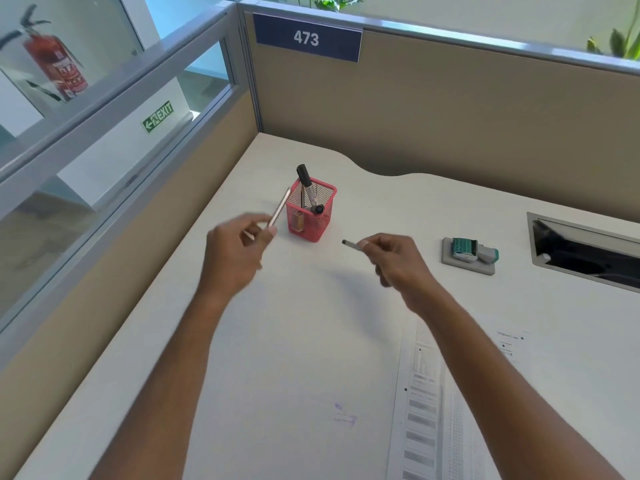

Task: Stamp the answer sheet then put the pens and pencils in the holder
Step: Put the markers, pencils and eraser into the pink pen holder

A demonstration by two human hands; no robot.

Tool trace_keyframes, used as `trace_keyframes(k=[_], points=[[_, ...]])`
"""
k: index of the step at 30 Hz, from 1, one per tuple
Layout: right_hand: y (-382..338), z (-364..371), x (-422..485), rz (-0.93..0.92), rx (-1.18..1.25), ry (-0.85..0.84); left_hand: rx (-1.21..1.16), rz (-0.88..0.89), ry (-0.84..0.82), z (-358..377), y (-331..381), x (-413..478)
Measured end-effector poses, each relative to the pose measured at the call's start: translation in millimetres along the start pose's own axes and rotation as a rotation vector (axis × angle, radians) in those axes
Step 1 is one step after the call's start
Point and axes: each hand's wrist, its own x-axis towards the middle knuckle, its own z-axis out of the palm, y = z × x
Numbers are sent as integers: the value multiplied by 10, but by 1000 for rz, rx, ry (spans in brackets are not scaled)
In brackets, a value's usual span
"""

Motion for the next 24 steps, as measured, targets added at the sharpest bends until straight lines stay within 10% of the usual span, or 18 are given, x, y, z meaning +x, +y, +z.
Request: trace_keyframes(k=[15, 24], points=[[-609, 21, 578, -312, -82, 132, 536, 300, -200, 274, 107, 1075], [-648, 254, 921, -430, -276, 152, 400, 217, -167, 321, 8, 1080]])
